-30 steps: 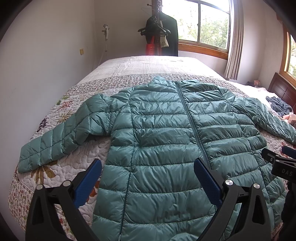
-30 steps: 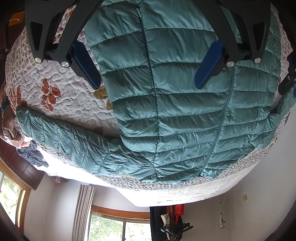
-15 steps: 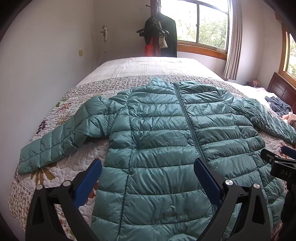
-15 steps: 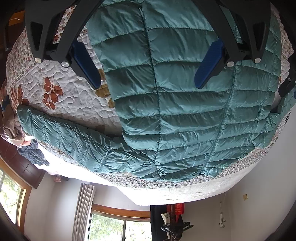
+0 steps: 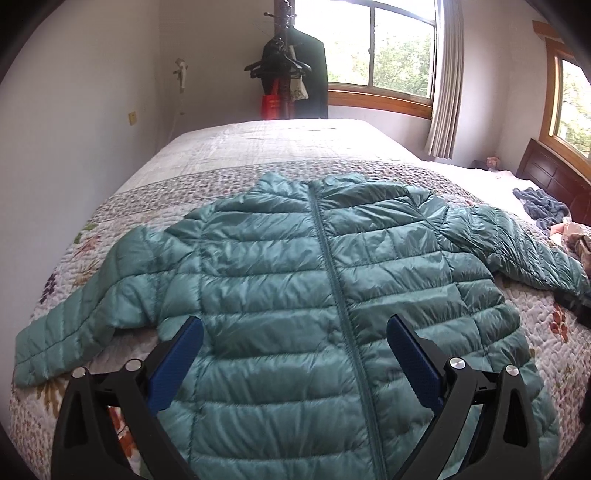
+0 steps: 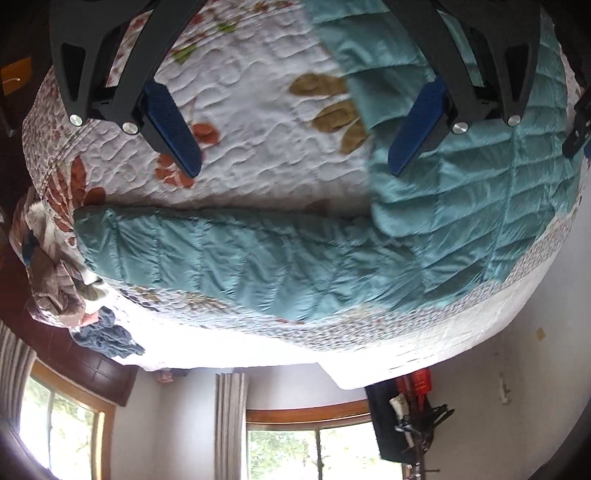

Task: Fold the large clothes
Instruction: 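Grasp the teal jacket sleeve cuff with the right gripper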

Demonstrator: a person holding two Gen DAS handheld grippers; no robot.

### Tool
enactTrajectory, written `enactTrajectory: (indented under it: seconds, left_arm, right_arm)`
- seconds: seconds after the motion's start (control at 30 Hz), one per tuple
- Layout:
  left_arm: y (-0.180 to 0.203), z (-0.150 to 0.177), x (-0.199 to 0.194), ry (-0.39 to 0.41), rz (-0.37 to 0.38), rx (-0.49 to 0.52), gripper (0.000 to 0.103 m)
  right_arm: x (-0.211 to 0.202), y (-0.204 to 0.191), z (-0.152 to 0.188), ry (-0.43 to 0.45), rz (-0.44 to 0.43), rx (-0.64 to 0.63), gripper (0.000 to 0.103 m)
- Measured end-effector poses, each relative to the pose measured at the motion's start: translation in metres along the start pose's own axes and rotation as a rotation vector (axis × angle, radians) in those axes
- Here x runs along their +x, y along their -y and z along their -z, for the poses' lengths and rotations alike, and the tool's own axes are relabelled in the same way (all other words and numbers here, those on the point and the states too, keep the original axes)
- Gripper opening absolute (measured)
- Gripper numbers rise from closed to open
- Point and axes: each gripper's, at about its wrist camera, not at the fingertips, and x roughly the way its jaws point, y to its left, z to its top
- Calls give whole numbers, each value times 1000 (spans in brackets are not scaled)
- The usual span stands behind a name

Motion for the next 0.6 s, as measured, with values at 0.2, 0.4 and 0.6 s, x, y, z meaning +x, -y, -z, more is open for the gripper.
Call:
enactTrajectory:
  seconds: [0.2,0.4,0.6]
  left_arm:
    - [-2,1,31,-45,47,-46,99]
    - [-7,6,40,-54,70,-61,99]
    - [-3,5,41,-60,96,-38,99]
  right_arm:
    - [43,129,-48,-35,193,207,100]
    - [85,221,-57,-140,201,364,100]
    - [117,250,-53,-208,163,418,89]
